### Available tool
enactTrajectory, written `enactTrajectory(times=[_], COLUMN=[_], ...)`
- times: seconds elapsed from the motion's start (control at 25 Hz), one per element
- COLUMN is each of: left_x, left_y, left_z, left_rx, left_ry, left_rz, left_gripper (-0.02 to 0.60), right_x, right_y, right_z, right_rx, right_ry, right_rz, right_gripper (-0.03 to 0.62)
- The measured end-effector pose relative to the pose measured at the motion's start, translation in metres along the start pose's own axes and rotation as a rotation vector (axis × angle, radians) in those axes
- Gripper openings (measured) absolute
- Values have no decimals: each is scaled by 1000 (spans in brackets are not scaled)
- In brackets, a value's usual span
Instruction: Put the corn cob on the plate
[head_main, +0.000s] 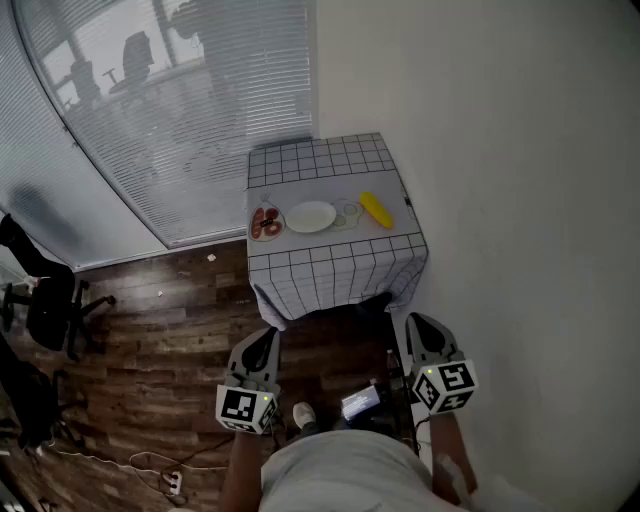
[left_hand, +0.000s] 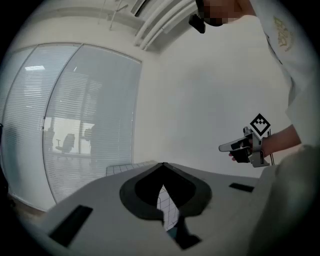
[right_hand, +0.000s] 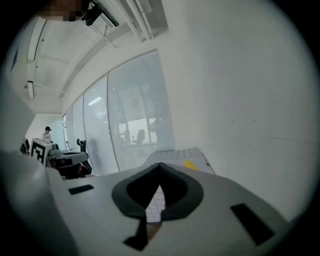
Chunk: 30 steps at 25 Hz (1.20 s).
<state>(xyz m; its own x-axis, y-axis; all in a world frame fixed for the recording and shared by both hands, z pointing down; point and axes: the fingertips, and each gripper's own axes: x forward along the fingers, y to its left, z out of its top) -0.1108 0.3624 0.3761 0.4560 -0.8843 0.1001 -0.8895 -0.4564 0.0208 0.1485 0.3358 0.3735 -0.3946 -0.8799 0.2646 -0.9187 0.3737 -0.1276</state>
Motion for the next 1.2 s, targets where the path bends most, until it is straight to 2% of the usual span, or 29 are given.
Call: enactTrajectory(times=[0.12, 0.36, 0.56, 0.72, 0.8, 0.92, 1.04, 1.2], left_x=[0, 0, -1, 0, 0, -2, -3, 3], left_y=[-4, -17, -29, -43, -49, -47, -47, -45], left_z=[5, 7, 7, 10, 10, 12, 13, 12], left_rx=[-15, 15, 33, 86, 48, -69, -59, -37], left_ry=[-18, -2, 23, 30, 10, -30, -19, -10], left_rz=[14, 24, 35, 30, 6, 33, 75, 99], left_gripper=[8, 8, 8, 8, 8, 8, 8, 8], right_x=[-4, -11, -17, -23, -25, -28, -35, -26], right_y=[1, 1, -7, -9, -10, -9, 0, 6], right_z=[-3, -6, -10, -7, -4, -1, 9, 14], right_rx=[11, 10, -17, -6, 32, 111, 141, 55], right_ry=[1, 7, 11, -21, -58, -100, -130, -126], right_rz=[16, 42, 30, 60, 94, 158, 249, 293], right_gripper=[6, 6, 6, 6, 6, 6, 6, 6])
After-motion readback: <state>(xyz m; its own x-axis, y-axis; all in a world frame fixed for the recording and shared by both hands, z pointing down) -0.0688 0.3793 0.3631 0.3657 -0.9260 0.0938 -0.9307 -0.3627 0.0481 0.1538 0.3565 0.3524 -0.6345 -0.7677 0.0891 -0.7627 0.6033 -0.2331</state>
